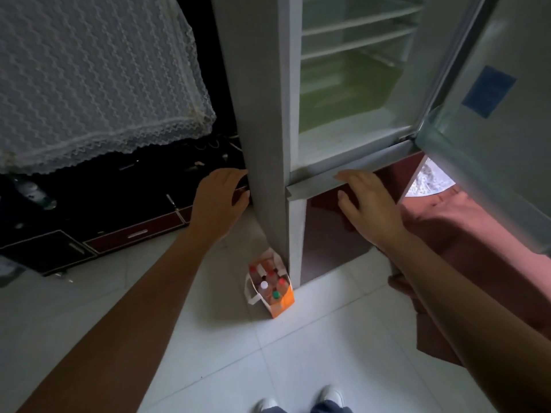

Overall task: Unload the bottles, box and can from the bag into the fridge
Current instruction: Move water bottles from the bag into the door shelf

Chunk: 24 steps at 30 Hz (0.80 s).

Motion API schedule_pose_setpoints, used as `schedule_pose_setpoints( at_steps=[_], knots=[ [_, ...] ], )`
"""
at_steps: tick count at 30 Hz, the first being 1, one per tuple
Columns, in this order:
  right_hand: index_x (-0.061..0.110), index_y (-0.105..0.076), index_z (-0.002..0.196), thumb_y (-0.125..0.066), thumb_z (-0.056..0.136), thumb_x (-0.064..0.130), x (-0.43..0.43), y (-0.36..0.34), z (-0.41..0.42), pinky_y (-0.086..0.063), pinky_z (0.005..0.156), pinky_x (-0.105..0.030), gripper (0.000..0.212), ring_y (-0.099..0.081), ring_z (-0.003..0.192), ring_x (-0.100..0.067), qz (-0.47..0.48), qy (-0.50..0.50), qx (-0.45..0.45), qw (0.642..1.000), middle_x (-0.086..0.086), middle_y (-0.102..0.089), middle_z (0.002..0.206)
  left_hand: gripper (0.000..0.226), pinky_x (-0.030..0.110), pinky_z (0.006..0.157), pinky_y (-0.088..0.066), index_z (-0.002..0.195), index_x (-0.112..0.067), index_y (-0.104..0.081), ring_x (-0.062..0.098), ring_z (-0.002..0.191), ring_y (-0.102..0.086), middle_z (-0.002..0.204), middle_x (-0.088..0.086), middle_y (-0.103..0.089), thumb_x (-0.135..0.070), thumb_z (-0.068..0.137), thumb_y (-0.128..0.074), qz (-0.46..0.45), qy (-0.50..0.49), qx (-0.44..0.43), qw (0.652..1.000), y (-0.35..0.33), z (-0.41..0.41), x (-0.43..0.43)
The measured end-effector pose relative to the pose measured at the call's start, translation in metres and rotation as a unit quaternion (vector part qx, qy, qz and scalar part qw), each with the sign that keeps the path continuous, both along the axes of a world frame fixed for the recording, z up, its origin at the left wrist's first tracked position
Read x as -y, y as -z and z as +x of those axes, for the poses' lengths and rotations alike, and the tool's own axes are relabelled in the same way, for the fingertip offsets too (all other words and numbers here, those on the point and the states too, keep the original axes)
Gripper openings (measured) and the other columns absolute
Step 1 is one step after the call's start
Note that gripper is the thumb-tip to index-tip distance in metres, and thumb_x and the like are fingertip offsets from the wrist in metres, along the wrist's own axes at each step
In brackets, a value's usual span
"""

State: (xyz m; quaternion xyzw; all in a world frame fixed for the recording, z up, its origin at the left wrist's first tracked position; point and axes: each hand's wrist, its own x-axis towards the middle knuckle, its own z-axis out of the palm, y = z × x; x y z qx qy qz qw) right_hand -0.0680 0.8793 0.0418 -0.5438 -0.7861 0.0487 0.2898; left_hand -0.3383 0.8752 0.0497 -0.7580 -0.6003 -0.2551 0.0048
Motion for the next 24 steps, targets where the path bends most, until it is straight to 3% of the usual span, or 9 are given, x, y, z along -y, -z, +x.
schedule_pose_setpoints(
  at_steps=[12, 18, 24],
  knots=[
    [0.005, -0.056, 0.116, -0.031, 0.085, 0.036, -0.006, 0.025, -0.003, -0.039, 0.095, -0.031, 0.051, -0.053, 0.111, -0.029, -0.042, -0.036, -0.021, 0.998, -0.016, -0.061, 0.117, 0.039, 0.041, 0.096, -0.040, 0.121, -0.003, -0.053, 0.034, 0.114, -0.052, 0.119, 0.019, -0.059, -0.021, 0.086, -0.053, -0.047, -0.078, 0.049, 0.995, 0.044, 0.002, 0.014],
    [0.003, -0.059, 0.114, -0.029, 0.084, 0.042, -0.013, 0.087, 0.012, -0.032, 0.093, -0.018, 0.057, -0.058, 0.107, -0.031, -0.140, -0.049, -0.048, 0.988, -0.017, -0.063, 0.114, 0.044, 0.039, 0.100, -0.036, 0.127, -0.009, -0.050, 0.030, 0.119, -0.048, 0.128, 0.014, -0.056, -0.029, 0.088, -0.047, -0.140, -0.130, 0.070, 0.979, 0.109, 0.020, 0.026],
    [0.007, -0.058, 0.117, -0.033, 0.083, 0.049, -0.011, 0.173, 0.003, -0.039, 0.101, -0.031, 0.059, -0.056, 0.113, -0.026, -0.228, -0.055, -0.075, 0.969, -0.012, -0.062, 0.121, 0.036, 0.035, 0.102, -0.035, 0.126, -0.012, -0.050, 0.026, 0.120, -0.050, 0.129, 0.010, -0.056, -0.024, 0.092, -0.050, -0.179, -0.158, 0.065, 0.969, 0.189, 0.022, 0.029]
  ],
)
